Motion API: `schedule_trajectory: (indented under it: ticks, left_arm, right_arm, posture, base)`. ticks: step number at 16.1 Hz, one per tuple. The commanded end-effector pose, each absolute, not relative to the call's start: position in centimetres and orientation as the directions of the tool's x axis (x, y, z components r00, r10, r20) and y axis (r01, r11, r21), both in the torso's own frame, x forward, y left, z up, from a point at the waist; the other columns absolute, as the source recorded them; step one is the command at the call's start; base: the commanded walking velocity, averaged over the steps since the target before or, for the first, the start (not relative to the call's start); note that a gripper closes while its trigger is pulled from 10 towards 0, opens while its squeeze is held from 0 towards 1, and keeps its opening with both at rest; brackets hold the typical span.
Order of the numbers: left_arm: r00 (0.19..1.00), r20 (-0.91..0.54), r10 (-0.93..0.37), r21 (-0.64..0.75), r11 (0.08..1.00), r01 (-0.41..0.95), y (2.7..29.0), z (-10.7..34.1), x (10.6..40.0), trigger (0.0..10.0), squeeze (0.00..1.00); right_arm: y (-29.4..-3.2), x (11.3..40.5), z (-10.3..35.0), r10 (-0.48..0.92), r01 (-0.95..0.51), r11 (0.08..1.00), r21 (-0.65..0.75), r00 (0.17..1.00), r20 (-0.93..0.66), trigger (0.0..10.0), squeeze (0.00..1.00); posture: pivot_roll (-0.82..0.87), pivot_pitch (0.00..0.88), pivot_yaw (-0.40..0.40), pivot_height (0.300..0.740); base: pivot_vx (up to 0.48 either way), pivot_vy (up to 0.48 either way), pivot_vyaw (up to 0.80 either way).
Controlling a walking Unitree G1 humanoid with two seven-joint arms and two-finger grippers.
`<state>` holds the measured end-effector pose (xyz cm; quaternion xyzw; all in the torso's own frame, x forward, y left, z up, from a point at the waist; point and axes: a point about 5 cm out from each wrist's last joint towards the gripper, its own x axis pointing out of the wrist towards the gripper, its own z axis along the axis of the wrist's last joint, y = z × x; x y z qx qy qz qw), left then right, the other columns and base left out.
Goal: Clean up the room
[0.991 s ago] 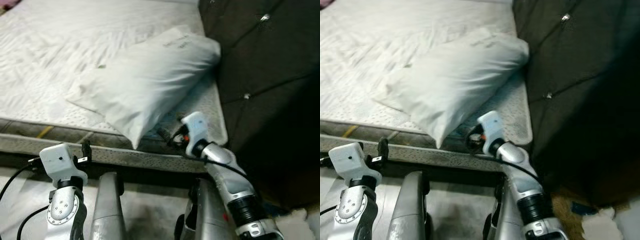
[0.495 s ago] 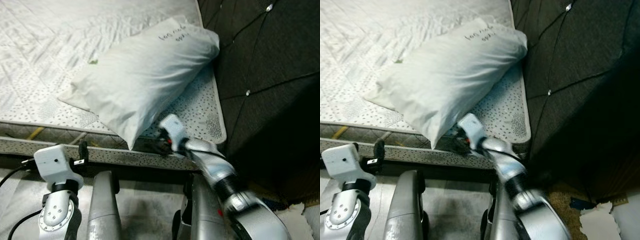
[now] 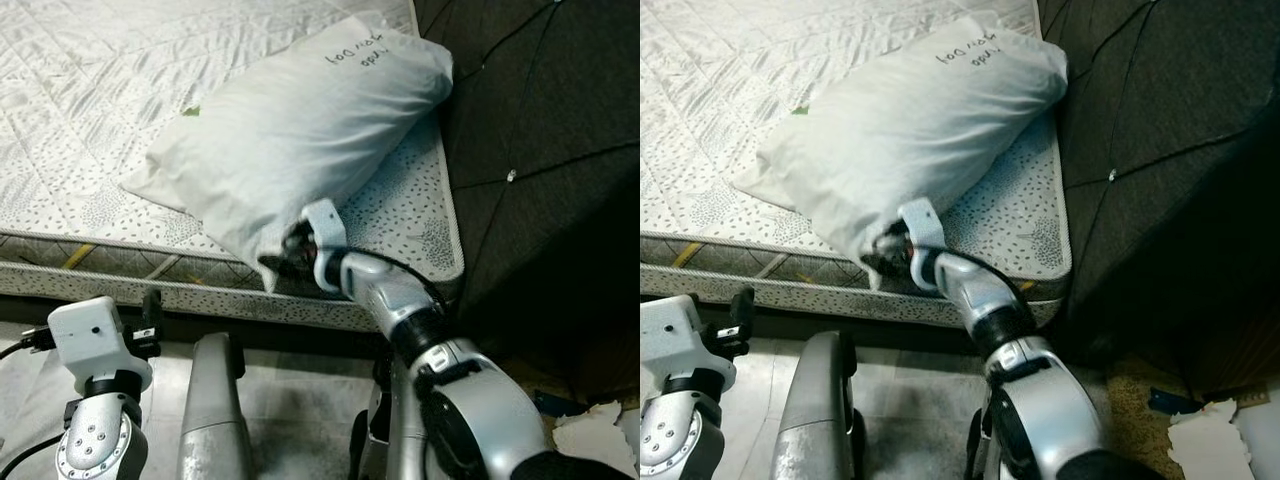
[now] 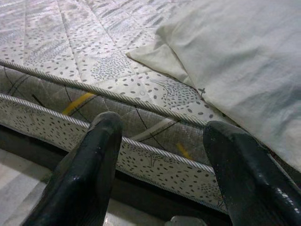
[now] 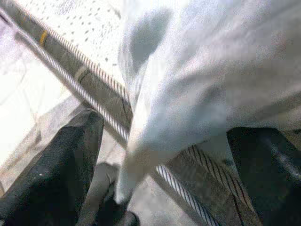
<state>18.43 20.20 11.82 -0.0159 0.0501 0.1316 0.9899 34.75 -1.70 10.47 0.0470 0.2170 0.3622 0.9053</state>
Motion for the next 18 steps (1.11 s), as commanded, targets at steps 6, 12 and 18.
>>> schedule_trajectory:
  ticks: [6, 12, 18]
  left_arm:
    - [0.964, -0.100, 0.246, -0.007, 0.969, -0.248, 20.3, 12.1, 19.0, 10.0, 0.00]
    - [0.961, -0.096, 0.258, -0.004, 0.966, -0.260, 20.7, 12.1, 19.2, 10.0, 0.00]
    - [0.966, -0.072, 0.249, -0.017, 0.968, -0.250, 20.2, 12.0, 21.0, 10.0, 0.00]
  right_arm:
    - [-1.1, 36.1, 11.8, 0.424, -0.307, 0.881, 0.359, 0.848, -0.317, 0.0, 0.00]
    - [-1.5, 37.0, 13.0, 0.330, -0.190, 0.882, 0.431, 0.903, -0.276, 0.0, 0.00]
    - [-3.3, 37.5, 12.7, 0.229, -0.086, 0.888, 0.452, 0.934, -0.272, 0.0, 0.00]
  posture:
    - [0.29, 0.154, -0.035, 0.531]
    - [0.30, 0.119, -0.031, 0.531]
    - [0.27, 0.058, -0.035, 0.531]
  base:
    - [0.000, 0.000, 0.00]
    - [0.000, 0.000, 0.00]
    - [0.000, 0.000, 0.00]
